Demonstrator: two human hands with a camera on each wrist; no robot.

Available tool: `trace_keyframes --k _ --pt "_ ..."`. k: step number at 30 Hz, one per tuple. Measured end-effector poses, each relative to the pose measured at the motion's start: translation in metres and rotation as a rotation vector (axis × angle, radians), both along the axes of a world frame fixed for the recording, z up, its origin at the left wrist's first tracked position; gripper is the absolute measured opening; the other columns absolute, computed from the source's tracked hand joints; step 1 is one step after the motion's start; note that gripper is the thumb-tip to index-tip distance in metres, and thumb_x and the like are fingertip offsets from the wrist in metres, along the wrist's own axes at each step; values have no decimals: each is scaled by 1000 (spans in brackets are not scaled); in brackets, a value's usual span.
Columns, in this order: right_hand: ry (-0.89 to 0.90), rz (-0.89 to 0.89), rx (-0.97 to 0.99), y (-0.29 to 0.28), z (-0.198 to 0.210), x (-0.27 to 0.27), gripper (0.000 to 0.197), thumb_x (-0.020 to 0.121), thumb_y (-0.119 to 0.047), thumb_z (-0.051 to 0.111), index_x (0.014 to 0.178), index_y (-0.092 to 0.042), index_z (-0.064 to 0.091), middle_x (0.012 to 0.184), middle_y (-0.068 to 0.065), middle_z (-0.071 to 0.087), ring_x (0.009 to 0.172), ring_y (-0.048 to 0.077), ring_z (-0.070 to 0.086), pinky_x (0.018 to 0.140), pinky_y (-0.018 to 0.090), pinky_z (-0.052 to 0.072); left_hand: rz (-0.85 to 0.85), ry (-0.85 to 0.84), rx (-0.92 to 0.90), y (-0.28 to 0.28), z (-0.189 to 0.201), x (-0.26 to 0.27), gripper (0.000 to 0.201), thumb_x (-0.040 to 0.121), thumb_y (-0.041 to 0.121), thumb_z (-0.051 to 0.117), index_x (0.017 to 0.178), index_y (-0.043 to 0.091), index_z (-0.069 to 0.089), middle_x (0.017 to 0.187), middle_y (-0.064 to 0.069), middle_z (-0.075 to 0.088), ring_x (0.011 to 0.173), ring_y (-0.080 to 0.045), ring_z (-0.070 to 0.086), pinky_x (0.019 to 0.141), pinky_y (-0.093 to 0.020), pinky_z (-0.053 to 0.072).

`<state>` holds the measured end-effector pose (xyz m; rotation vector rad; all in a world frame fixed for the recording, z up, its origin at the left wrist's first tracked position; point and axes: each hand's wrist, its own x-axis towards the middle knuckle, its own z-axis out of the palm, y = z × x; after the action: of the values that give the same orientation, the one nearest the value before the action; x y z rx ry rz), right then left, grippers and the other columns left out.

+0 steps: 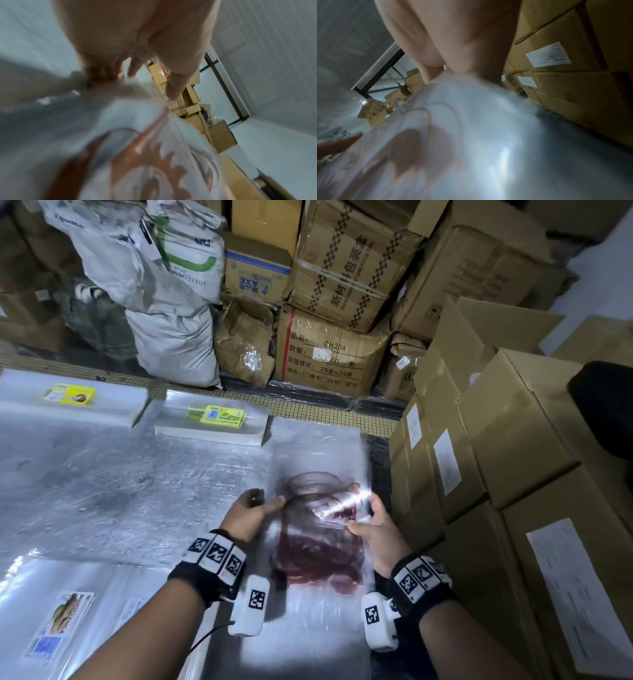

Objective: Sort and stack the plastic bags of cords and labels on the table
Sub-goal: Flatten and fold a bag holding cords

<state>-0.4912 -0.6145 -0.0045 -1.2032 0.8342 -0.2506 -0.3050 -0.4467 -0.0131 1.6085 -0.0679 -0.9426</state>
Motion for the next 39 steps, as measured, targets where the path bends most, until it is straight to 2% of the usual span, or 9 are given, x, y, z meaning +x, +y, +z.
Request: trace_keyframes --k 2,6,9,13,18,24,27,33,39 --pt "-84 6 52 -2 4 -3 54 90 22 46 130 -15 51 116 13 64 103 25 63 91 33 53 -109 302 -179 11 13 -3 77 57 40 89 118 1 65 111 -23 67 102 -41 61 94 -50 48" --pt "-96 21 167 -3 -1 -2 52 91 20 45 135 -8 48 120 27 62 109 40 59 103 56 43 -169 438 -320 14 22 -6 50 67 23 80 110 1 69 94 -23 68 87 -36 58 80 -43 44" --pt "11 34 154 -5 -6 3 51 91 14 53 138 -5 50 125 21 64 112 36 63 105 50 46 -219 554 -344 15 31 -16 25 80 12 59 97 2 75 94 -25 70 85 -38 68 88 -46 52" --pt "68 18 222 -7 -17 5 68 80 0 68 143 -8 46 132 20 62 123 36 59 112 53 39 -277 409 -292 16 25 -20 67 68 -12 62 134 0 52 125 -31 59 111 -44 62 102 -55 45" --pt "-11 80 304 -3 -5 3 57 87 8 55 141 -11 49 133 18 61 128 38 54 114 53 36 -215 444 -277 12 23 -19 66 78 -26 42 133 7 52 122 -29 61 83 -37 69 75 -46 60" --pt "45 107 177 -5 -6 0 108 72 22 61 158 -27 17 161 -9 20 147 16 22 122 44 21 -219 358 -287 15 32 -20 67 77 -27 43 133 8 51 94 -16 72 80 -31 71 64 -35 59" --pt "-14 150 167 -8 -6 -1 104 68 17 67 153 -31 31 156 -2 38 143 24 37 119 52 27 -188 360 -320 14 34 -19 64 76 -29 41 123 11 57 88 -17 70 73 -30 70 60 -36 59" --pt "280 245 -58 0 1 3 75 82 13 65 148 -6 36 154 8 38 137 22 40 113 32 28 -211 313 -33 14 13 -12 61 71 -18 59 126 8 57 100 -22 72 92 -41 69 92 -56 50" --pt "86 140 -95 7 26 11 91 81 27 50 151 -27 31 147 -10 40 134 9 38 96 18 45 -124 274 -250 6 33 -20 55 78 -25 44 114 11 65 103 -22 70 96 -40 63 91 -55 50"
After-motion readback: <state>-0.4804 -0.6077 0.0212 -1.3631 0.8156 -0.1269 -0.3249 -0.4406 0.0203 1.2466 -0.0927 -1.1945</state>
